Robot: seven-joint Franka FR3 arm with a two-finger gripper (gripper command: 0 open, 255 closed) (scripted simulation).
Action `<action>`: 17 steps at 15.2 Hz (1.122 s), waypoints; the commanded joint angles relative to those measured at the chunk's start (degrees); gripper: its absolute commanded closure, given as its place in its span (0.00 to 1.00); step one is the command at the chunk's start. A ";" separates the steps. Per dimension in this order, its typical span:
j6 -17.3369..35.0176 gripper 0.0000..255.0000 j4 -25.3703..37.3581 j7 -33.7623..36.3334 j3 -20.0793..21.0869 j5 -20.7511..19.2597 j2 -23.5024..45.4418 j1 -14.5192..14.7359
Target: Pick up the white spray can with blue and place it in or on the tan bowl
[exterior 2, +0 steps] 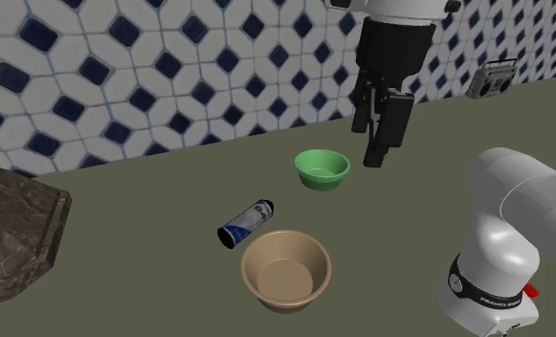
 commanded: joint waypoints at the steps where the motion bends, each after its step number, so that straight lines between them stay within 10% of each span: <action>1: 0.00 0.00 0.00 0.00 0.00 0.00 0.00 0.00; 17: 29.90 0.00 -13.79 -27.17 -17.35 -11.57 13.10 -0.59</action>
